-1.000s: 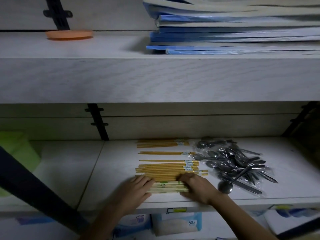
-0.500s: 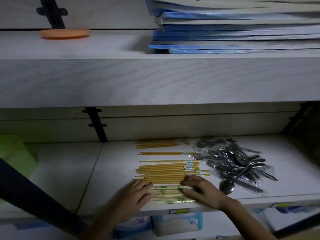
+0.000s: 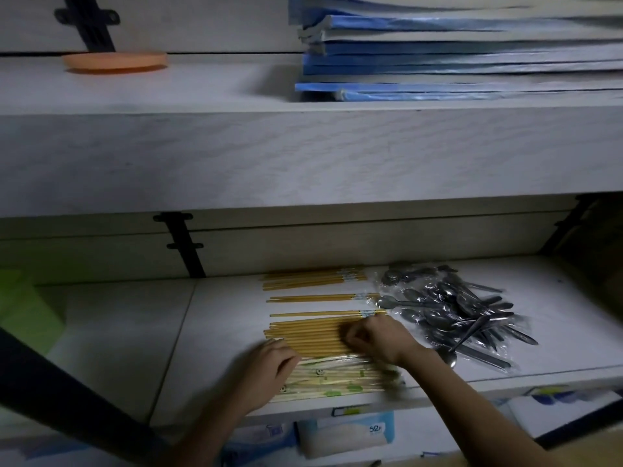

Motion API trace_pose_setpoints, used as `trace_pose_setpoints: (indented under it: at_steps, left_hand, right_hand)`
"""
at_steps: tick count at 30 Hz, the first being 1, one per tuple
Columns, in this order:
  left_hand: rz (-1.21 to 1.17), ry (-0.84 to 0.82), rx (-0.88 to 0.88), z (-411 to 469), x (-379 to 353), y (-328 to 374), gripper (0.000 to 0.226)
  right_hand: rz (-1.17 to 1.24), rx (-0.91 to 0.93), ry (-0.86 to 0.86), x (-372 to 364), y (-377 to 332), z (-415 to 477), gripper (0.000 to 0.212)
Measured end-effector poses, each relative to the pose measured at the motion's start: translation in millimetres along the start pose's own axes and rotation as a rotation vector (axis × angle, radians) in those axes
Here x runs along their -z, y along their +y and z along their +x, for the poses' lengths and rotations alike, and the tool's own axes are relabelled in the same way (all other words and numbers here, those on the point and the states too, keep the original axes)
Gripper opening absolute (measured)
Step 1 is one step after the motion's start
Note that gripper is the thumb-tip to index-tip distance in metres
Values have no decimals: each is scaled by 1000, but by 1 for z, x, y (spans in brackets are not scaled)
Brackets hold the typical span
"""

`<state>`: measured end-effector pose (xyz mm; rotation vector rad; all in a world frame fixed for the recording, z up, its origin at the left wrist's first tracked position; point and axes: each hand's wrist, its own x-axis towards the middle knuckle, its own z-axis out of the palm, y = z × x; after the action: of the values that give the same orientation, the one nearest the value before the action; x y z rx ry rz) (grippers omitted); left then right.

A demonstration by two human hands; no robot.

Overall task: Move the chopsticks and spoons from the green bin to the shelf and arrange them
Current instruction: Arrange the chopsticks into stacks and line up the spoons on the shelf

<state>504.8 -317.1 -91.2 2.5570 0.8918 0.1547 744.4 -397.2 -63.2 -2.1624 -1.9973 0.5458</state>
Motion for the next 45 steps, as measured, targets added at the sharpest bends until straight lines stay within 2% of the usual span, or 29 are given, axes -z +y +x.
trace_pose_setpoints:
  at_steps: [7,20,22,27,32,37,42,45]
  left_hand:
    - [-19,-15,-4,5,-5,9,28]
    - [-46,125,109,11,-13,21,25]
    - [-57,146,134,14,-15,21,24]
    - [-51,197,182,21,-19,25,23]
    - [-26,253,238,29,-22,30,25]
    - [-40,263,279,37,-22,34,25]
    - [-37,205,232,39,-22,35,25]
    - [-83,181,199,36,-23,35,40]
  right_hand:
    - [-231,34,-122,0,-16,26,30]
    - [-146,154,-146,-2,-2,37,31]
    - [-143,177,-103,-3,1,41,41]
    - [-186,196,-33,-1,12,58,85]
    - [-118,105,-130,6,20,84,120]
    - [-160,44,-230,16,20,107,131]
    - [-212,38,-335,26,15,122,136]
    - [-219,35,-383,29,13,127,137]
